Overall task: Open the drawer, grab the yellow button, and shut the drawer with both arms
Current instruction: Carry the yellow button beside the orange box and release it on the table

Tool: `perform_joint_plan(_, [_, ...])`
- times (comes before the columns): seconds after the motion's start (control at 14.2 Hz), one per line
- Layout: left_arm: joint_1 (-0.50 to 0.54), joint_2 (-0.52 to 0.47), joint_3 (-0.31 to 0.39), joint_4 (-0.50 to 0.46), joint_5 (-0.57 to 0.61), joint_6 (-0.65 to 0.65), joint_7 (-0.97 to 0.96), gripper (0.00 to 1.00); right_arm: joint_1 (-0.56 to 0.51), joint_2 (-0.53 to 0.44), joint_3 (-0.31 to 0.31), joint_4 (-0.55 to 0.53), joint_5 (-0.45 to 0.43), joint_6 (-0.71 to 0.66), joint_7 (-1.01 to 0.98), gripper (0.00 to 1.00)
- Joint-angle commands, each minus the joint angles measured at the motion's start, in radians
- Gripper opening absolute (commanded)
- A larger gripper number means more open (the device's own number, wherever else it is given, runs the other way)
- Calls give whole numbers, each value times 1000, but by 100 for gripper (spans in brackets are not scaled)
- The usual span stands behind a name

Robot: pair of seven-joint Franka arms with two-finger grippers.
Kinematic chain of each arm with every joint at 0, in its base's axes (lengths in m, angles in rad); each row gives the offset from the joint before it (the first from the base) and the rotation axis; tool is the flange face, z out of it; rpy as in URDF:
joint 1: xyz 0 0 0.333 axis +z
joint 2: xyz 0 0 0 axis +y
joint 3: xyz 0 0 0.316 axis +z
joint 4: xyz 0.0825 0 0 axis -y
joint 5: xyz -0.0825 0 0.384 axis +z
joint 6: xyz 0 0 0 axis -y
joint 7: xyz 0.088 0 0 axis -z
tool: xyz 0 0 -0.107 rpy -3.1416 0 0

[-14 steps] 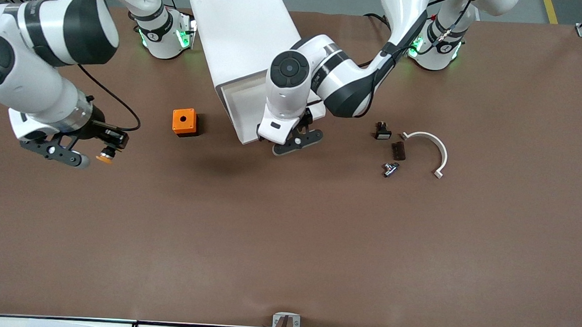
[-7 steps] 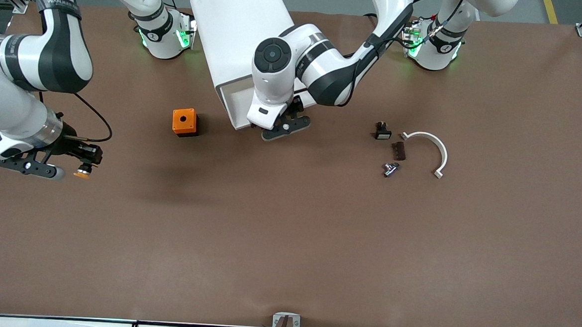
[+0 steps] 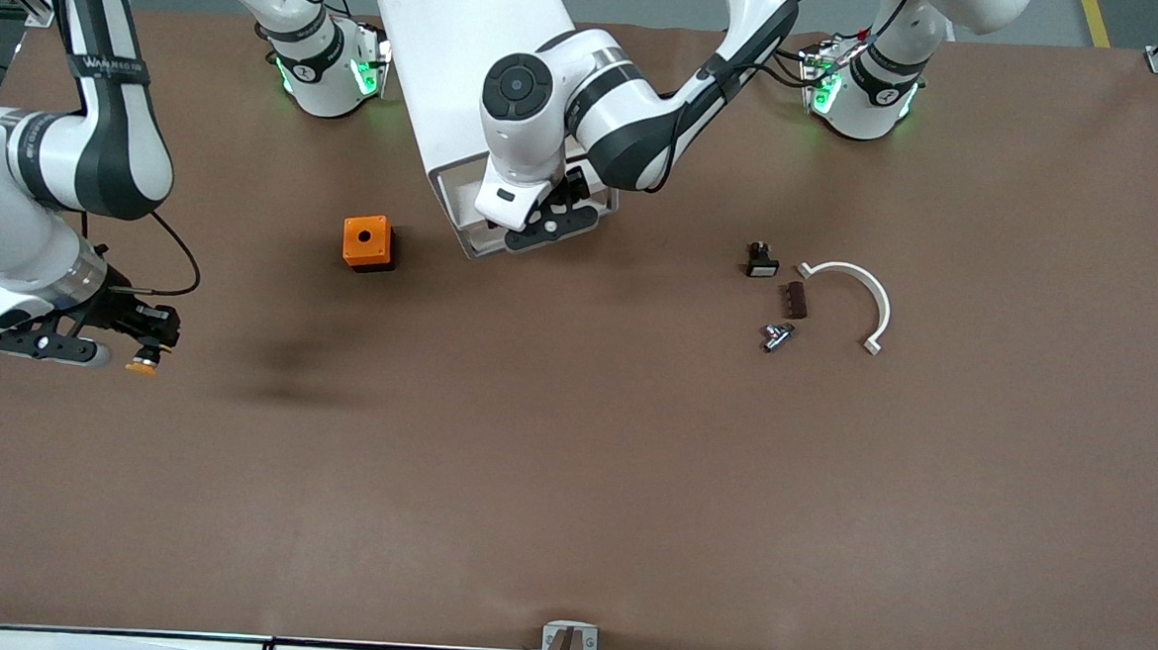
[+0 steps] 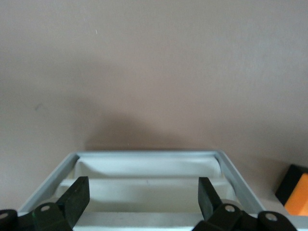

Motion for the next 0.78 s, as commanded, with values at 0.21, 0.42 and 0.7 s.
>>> perform_joint_plan(0.21, [-8, -18, -20, -36, -111, 4, -15, 99, -82, 125, 21, -6, -16, 157, -64, 0])
perform_joint_plan(0.42, [-9, -13, -21, -36, -166, 4, -17, 99, -104, 188, 23, -7, -13, 246, -97, 0])
perform_joint_plan(0.7, [-8, 2, -21, -41, -248, 4, -18, 99, -113, 254, 26, -7, -3, 334, -103, 0])
